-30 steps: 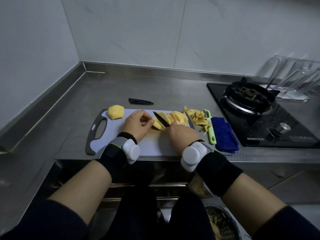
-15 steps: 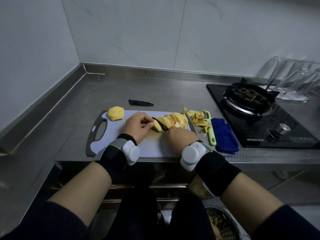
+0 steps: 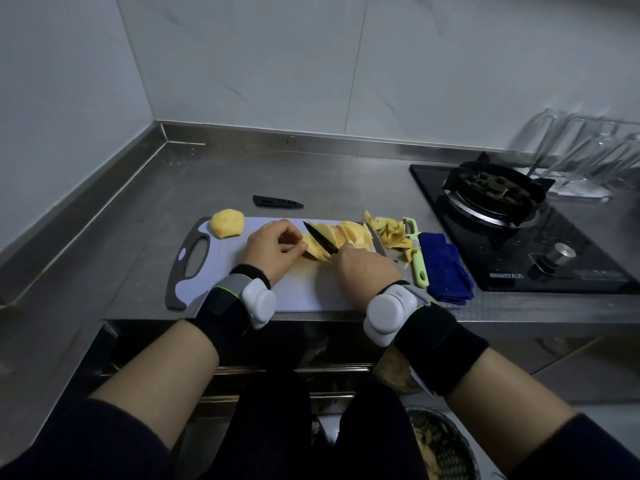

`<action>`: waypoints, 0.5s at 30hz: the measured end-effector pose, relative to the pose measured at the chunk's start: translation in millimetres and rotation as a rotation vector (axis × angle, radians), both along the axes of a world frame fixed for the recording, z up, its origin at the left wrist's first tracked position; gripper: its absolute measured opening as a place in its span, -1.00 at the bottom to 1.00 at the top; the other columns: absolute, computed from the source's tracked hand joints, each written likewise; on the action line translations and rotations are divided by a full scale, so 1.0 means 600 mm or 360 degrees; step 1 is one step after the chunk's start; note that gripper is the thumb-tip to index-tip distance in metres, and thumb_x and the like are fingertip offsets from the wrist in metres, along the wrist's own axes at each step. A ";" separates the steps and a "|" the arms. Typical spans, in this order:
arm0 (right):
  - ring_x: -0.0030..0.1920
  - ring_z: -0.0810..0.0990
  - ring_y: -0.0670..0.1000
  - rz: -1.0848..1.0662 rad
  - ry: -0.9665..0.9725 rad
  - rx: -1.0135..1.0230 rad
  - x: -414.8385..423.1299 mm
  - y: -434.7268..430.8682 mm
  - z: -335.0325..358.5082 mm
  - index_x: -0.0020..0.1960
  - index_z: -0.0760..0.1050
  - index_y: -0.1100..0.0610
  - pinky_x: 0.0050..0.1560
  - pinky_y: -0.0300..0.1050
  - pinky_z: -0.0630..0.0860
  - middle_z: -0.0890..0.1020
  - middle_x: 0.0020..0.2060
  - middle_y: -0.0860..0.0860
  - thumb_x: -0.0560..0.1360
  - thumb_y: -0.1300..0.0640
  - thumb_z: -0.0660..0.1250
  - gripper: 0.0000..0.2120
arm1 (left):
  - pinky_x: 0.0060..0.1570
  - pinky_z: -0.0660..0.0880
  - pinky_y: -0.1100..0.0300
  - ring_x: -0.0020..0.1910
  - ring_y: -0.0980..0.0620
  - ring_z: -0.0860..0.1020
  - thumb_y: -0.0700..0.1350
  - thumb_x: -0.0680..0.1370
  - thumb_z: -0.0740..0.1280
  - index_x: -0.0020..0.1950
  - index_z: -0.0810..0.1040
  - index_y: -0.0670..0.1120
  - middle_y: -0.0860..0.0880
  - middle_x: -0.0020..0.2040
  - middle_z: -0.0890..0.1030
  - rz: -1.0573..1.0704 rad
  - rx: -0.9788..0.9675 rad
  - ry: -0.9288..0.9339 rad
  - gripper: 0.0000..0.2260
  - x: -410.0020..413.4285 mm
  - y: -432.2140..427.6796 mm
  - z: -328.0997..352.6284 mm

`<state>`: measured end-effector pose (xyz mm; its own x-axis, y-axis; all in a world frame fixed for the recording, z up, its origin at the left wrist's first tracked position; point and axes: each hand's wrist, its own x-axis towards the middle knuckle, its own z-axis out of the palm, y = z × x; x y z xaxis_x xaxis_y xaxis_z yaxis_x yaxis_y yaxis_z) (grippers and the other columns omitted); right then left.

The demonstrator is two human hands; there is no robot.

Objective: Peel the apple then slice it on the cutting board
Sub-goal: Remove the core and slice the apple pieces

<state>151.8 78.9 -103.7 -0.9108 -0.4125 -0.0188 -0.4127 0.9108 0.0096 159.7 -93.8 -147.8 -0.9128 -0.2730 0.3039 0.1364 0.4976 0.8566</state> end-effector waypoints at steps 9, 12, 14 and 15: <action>0.06 0.57 0.22 -0.0004 -0.0113 0.0129 -0.007 -0.014 -0.014 0.19 0.42 0.24 -0.08 0.00 0.39 0.59 0.07 0.16 0.60 0.20 0.08 -0.76 | -0.07 0.50 0.49 -0.03 -0.01 0.60 -0.35 0.48 0.39 -0.07 0.61 -0.19 -0.05 -0.02 0.52 0.0004 -0.0067 -0.0001 -0.90 -0.001 -0.003 0.001; 0.08 0.56 0.21 -0.0017 -0.0226 0.0137 -0.015 -0.025 -0.017 0.22 0.43 0.23 -0.05 0.00 0.40 0.58 0.10 0.16 0.60 0.19 0.10 -0.74 | -0.07 0.52 0.46 -0.06 0.00 0.61 -0.35 0.46 0.43 -0.09 0.61 -0.20 -0.03 -0.04 0.51 0.0017 0.0005 0.0022 -0.90 0.001 -0.004 0.004; 0.07 0.57 0.20 -0.0022 -0.0212 0.0148 -0.016 -0.022 -0.016 0.21 0.43 0.22 -0.08 -0.01 0.39 0.59 0.09 0.15 0.59 0.19 0.09 -0.74 | -0.08 0.51 0.48 -0.06 0.03 0.59 -0.33 0.47 0.44 -0.08 0.62 -0.21 -0.04 -0.04 0.52 0.0014 -0.0015 0.0029 -0.93 0.003 -0.003 0.005; 0.06 0.58 0.20 -0.0016 -0.0178 0.0156 -0.015 -0.019 -0.015 0.20 0.43 0.22 -0.09 -0.01 0.39 0.59 0.07 0.14 0.60 0.19 0.09 -0.75 | -0.09 0.50 0.49 -0.07 0.05 0.58 -0.32 0.47 0.44 -0.07 0.63 -0.21 -0.05 -0.04 0.53 0.0012 -0.0019 0.0031 -0.94 0.003 -0.002 0.005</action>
<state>142.9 67.5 -113.0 -0.9047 -0.3948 -0.1602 -0.4073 0.9117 0.0531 161.7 -95.2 -144.6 -0.9045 -0.2763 0.3247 0.1490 0.5087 0.8479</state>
